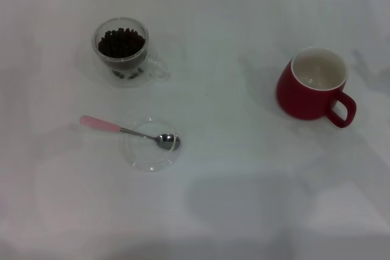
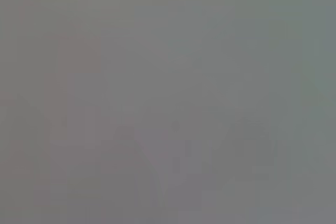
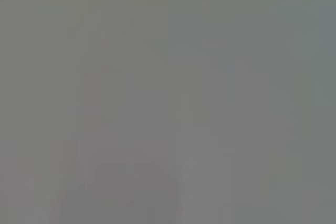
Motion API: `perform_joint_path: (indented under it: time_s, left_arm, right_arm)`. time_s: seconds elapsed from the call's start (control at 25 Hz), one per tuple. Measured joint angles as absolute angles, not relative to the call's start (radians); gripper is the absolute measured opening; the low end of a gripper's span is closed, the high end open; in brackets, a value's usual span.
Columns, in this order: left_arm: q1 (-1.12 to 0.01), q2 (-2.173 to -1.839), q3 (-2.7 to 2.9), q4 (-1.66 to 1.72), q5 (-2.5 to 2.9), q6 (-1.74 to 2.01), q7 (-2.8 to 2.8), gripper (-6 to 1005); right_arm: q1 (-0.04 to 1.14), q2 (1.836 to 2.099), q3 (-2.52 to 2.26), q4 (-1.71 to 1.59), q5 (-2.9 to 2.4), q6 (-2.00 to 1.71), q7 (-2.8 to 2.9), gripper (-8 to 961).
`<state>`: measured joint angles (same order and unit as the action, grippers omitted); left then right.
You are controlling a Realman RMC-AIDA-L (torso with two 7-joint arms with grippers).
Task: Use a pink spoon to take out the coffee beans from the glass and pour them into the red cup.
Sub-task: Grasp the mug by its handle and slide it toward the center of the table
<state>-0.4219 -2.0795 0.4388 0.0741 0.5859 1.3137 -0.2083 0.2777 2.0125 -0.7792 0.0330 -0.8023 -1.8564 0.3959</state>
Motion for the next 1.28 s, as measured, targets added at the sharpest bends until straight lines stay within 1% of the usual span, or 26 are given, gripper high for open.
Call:
perform_joint_path:
  time_s: [1.28]
  left_arm:
    - [-0.434, -2.082, 0.476, 0.048, 0.597, 1.319, -0.206, 887]
  right_arm:
    - [0.268, 2.012, -0.788, 0.038, -0.809, -1.865, 0.379, 873]
